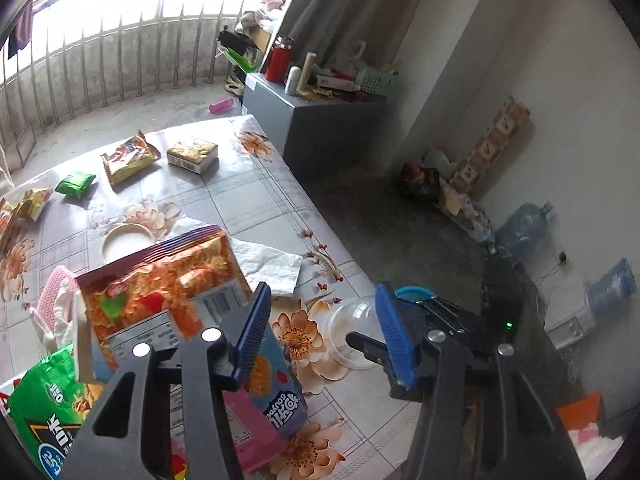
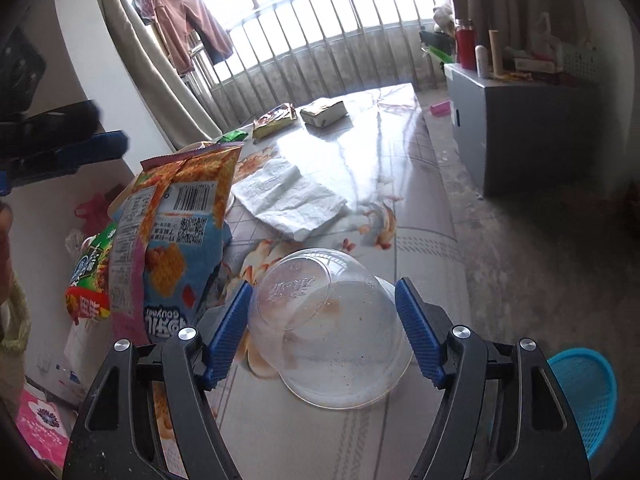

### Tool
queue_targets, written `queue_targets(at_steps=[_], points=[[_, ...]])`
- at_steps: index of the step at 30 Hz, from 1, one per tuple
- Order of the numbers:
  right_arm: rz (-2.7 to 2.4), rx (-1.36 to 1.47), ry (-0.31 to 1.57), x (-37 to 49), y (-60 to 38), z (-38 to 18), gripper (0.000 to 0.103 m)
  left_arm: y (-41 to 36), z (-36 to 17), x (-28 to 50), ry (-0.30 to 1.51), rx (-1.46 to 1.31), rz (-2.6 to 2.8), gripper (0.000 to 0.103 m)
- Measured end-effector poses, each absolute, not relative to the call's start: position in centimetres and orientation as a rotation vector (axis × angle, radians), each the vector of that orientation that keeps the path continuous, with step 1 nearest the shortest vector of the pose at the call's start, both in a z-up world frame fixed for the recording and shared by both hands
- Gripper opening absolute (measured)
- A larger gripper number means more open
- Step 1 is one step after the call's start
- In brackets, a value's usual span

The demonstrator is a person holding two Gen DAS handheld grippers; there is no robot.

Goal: Collect trash
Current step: 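Grasp the clear plastic cup with the right gripper, then grasp the white tissue with the left gripper while the right gripper holds the cup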

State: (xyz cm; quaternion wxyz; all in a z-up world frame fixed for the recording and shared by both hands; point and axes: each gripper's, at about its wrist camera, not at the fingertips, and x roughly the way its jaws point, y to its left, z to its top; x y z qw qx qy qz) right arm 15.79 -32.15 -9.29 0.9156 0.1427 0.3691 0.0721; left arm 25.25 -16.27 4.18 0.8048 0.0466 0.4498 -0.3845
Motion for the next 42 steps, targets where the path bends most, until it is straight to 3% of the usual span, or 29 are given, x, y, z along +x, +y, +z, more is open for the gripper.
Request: queue_targets(at_steps=[10, 18, 26, 36, 42], points=[[0.14, 0.324, 0.745, 11.6, -32.3, -9.2, 0.068, -26.9, -3.5, 30.6, 1.287, 0.411, -0.692, 0.053], [0.152, 0.382, 0.728, 10.9, -33.2, -9.7, 0.068, -29.7, -7.4, 33.2, 1.404, 0.564, -0.543, 0.053], [0.166, 0.416, 0.721, 10.8, -33.5, -9.9, 0.068, -29.4, -8.6, 33.8, 1.431, 0.567, -0.537, 0.052], [0.169, 0.43, 0.714, 10.8, -33.7, -10.0, 0.068, -28.6, -8.1, 34.6, 1.446, 0.519, -0.553, 0.028], [0.171, 0.438, 0.714, 10.8, -33.6, -9.9, 0.068, -27.7, -7.9, 35.3, 1.449, 0.554, -0.499, 0.032]])
